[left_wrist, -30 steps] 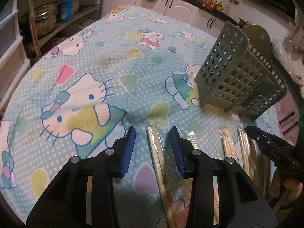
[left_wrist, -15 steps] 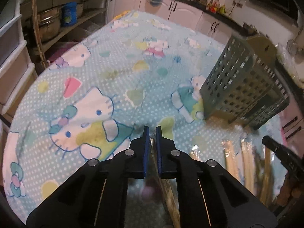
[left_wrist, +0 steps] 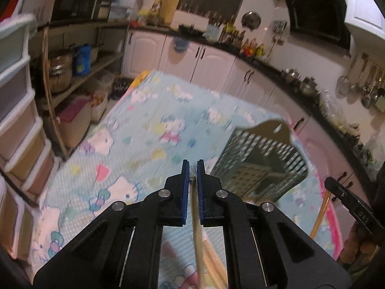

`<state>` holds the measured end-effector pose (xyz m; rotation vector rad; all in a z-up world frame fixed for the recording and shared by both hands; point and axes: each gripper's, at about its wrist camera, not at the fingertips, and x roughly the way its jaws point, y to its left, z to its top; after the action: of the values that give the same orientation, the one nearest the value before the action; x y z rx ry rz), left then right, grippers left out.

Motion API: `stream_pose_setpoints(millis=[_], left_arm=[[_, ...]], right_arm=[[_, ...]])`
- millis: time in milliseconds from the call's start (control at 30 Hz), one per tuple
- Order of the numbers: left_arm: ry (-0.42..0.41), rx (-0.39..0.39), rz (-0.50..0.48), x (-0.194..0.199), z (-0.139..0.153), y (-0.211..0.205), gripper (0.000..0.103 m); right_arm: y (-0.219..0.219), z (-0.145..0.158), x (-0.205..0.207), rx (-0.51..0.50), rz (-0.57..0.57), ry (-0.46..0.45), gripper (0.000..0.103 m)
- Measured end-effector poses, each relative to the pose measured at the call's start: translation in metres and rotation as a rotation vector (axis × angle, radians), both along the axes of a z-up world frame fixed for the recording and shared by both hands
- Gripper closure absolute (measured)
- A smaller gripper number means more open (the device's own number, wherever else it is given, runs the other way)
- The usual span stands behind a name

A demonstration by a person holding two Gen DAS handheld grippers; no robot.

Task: Organize utensils
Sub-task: 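Lift the chopsticks in both tools up over the grey-green caddy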

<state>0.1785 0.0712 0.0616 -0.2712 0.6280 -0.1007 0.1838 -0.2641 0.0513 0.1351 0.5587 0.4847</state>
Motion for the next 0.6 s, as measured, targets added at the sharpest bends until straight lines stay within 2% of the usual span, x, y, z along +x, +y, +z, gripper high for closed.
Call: stream_pose_setpoints(millis=[133, 433, 600], left_arm=[[-0.064, 0.001, -0.025, -0.002, 0.029, -0.011, 0.101], [-0.221, -0.016, -0.059, 0.004, 0.102, -0.032, 0.101], [-0.303, -0.019, -0.061, 0.013, 0.138, -0.042, 0.101]], right_arm=[[-0.006, 0.034, -0.008, 0.018, -0.015, -0.112, 0.097], [-0.020, 0.101, -0.005, 0.057, -0.059, -0.287, 0.097], [-0.031, 0.128, 0.004, 0.080, -0.093, -0.347, 0.097]])
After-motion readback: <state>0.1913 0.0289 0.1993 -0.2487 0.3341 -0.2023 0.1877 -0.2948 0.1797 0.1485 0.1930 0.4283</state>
